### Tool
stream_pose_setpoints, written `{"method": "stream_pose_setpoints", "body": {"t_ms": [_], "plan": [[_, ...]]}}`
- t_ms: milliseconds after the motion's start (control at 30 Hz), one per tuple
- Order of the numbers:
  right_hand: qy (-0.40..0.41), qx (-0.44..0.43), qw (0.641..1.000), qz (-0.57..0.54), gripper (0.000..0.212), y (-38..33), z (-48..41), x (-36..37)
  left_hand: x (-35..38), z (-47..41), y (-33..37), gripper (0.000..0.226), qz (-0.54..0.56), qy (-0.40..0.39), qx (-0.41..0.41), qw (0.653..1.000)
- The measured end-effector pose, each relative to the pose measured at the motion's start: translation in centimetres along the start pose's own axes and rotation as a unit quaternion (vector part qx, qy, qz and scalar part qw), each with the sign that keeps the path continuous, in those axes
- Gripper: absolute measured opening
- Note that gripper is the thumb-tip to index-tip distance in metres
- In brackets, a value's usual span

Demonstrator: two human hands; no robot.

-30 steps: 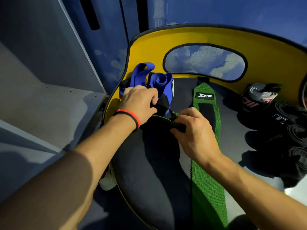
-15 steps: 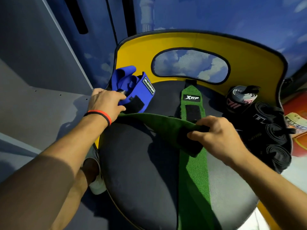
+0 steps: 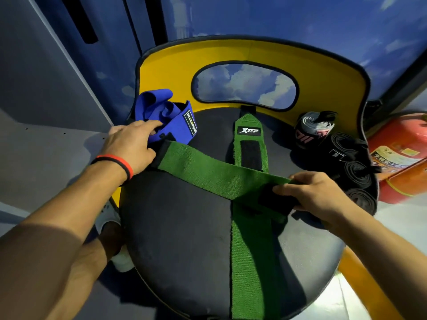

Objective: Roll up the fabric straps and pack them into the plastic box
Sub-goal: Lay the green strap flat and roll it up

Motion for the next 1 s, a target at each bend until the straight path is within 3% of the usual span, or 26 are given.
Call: {"method": "stream_pose_setpoints", "body": {"t_ms": [133, 200, 300, 400, 433, 533, 600, 700, 767, 900, 1000], "plan": [[-0.030, -0.008, 0.998, -0.048, 0.028, -0.1, -0.1, 0.7, -0.9, 1.3, 3.4, 0.046, 0.063, 0.067, 0.082, 0.992], [-0.060, 0.008, 0.992, -0.112, 0.033, -0.5, 0.2, 1.3, -0.5, 2.7, 6.2, 0.036, 0.126, 0.044, 0.160, 0.978], [-0.115, 0.035, 0.976, -0.183, 0.034, -1.0, 0.5, 2.2, 1.6, 5.6, 10.8, 0.063, 0.191, -0.092, 0.263, 0.941], [-0.155, 0.018, 0.966, -0.208, 0.018, -1.6, 0.7, 2.6, 2.5, 6.9, 13.3, 0.097, 0.220, -0.133, 0.292, 0.921], [-0.168, -0.003, 0.968, -0.186, 0.011, -1.7, 0.7, 2.7, 2.5, 7.0, 13.7, 0.103, 0.233, -0.141, 0.299, 0.915], [-0.162, -0.101, 0.981, -0.026, 0.021, -2.0, 0.9, 2.7, 2.5, 7.4, 14.5, 0.110, 0.267, -0.199, 0.317, 0.888], [-0.148, -0.149, 0.975, 0.065, 0.019, -2.2, 0.9, 3.2, 2.6, 7.5, 14.8, 0.092, 0.284, -0.209, 0.297, 0.887], [-0.121, -0.185, 0.969, 0.111, 0.016, -2.5, 0.9, 3.5, 2.7, 6.8, 14.8, 0.050, 0.281, -0.138, 0.265, 0.912], [-0.087, -0.200, 0.967, 0.134, 0.009, -2.7, 0.7, 3.3, 2.6, 6.2, 14.5, 0.034, 0.269, -0.103, 0.262, 0.921], [-0.070, -0.186, 0.971, 0.131, 0.019, -2.6, 0.4, 3.1, 2.6, 5.3, 13.3, 0.023, 0.294, -0.103, 0.249, 0.917], [-0.063, -0.148, 0.983, 0.084, 0.021, -2.3, 0.0, 2.6, 3.2, 4.5, 12.0, 0.028, 0.338, -0.120, 0.189, 0.914]]}}
Point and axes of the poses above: each hand's wrist, its own z-axis away from the middle knuckle, its own x-axis out of the palm, y = z × x, the point moved 5 cm from there along -z, towards the middle knuckle, and after that the axes turned 1 degree about y, right-handed, at the moved point
